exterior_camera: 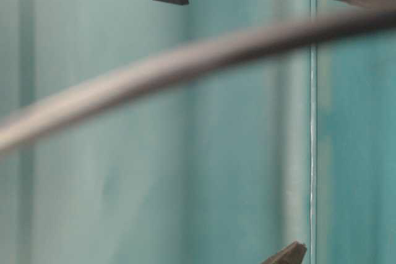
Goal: Insert the wire through the hole in the metal fitting marked with a red label.
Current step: 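Lower the right gripper onto the white wire and close on it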
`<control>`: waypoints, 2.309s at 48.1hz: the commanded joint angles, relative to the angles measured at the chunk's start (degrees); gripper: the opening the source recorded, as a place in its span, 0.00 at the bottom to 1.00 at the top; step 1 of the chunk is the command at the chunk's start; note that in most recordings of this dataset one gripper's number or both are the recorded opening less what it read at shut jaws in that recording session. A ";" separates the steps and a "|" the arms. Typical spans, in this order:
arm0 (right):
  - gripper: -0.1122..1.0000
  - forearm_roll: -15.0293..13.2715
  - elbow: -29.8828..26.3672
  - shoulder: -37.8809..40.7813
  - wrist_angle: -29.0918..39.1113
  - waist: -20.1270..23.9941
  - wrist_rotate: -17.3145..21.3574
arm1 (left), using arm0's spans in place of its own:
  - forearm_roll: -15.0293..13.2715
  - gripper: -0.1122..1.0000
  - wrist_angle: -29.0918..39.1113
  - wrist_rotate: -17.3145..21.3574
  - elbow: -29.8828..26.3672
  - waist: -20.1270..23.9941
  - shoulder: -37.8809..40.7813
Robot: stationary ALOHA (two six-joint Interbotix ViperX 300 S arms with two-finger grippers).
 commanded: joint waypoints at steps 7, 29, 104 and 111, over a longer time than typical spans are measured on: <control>0.68 -0.09 -1.41 0.97 -0.35 0.18 0.53 | -0.18 0.58 0.09 -0.09 -0.26 0.18 -0.35; 0.67 -0.09 -2.99 4.04 -0.35 0.97 0.79 | -0.18 0.58 0.09 -0.09 0.09 0.18 -0.35; 0.09 -3.52 -1.85 -6.68 5.80 0.88 0.09 | -0.70 0.58 0.09 -0.09 -1.14 0.26 -1.85; 0.09 -4.04 -1.14 -10.20 6.42 0.97 0.09 | -0.70 0.58 0.18 -0.09 -1.58 0.26 -2.55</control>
